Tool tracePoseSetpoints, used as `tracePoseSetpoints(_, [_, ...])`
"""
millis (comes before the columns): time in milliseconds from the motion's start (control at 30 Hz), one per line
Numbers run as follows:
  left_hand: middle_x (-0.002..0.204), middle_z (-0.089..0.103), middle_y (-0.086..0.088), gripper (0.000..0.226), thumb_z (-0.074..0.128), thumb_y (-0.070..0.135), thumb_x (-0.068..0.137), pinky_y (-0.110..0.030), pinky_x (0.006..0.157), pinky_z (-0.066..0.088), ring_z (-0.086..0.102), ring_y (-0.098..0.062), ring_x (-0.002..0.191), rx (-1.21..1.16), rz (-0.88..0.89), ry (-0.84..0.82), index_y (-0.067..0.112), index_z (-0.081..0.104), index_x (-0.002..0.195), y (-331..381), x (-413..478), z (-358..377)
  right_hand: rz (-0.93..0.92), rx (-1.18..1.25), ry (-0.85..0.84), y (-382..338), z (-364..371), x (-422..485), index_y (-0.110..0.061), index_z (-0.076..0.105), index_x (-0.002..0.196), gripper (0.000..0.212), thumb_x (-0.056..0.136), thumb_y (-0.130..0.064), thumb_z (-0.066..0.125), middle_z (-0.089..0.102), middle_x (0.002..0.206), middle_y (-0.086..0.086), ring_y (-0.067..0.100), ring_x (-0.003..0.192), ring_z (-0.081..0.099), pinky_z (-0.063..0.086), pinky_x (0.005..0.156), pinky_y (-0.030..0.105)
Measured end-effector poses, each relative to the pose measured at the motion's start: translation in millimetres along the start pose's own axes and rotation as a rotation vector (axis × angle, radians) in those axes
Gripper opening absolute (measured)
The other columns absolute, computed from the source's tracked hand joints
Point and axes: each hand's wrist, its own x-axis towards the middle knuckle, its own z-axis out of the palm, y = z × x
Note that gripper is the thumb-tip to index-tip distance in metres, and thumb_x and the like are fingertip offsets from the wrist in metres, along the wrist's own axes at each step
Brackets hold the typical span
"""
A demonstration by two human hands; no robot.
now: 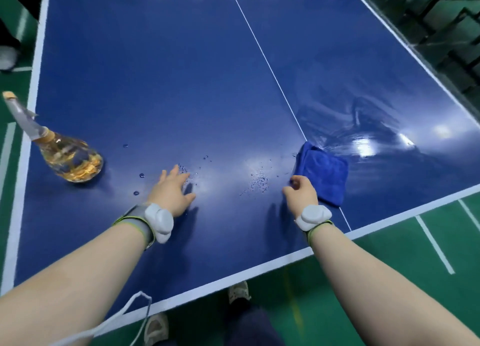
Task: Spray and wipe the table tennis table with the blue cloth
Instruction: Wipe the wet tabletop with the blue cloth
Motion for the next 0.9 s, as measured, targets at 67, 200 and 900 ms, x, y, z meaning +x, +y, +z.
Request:
tracePoseSetpoints(67, [0.160,0.008,-0.001,0.064,0.057,0.031,0.093,-0.042,0.118,0.015,0.002,-0.027,0.148,0.064,0.059,-0.049,0.022,0.027,0.149,16,3,10,-0.058,-0.089,0.094,12,-17,21,-0.008,0.058,0.128,0.044,0.084,-0.008,0.059,0.057,0.130,0.012,0.031,0.119,0.054,0.041,0.103,0.038])
tracePoseSetpoints(200, [0.160,0.009,0.002,0.063,0.053,0.036,0.094,-0.045,0.118,0.016,0.005,-0.026,0.148,0.207,0.060,-0.125,0.024,0.026,0.149,47,11,26,-0.162,-0.399,0.093,27,-46,66,-0.007,0.046,0.142,0.050,0.094,-0.018,0.055,0.032,0.155,0.015,0.031,0.146,0.021,0.023,0.115,0.043])
tracePoseSetpoints(900, [0.160,-0.004,0.005,0.053,0.036,0.015,0.100,-0.052,0.117,0.011,-0.005,-0.027,0.148,0.263,-0.012,-0.168,0.028,0.022,0.149,51,20,51,-0.715,-0.976,-0.304,32,40,16,-0.034,0.001,0.156,0.082,0.086,-0.074,0.018,-0.014,0.163,0.006,0.037,0.147,-0.019,-0.012,0.113,0.060])
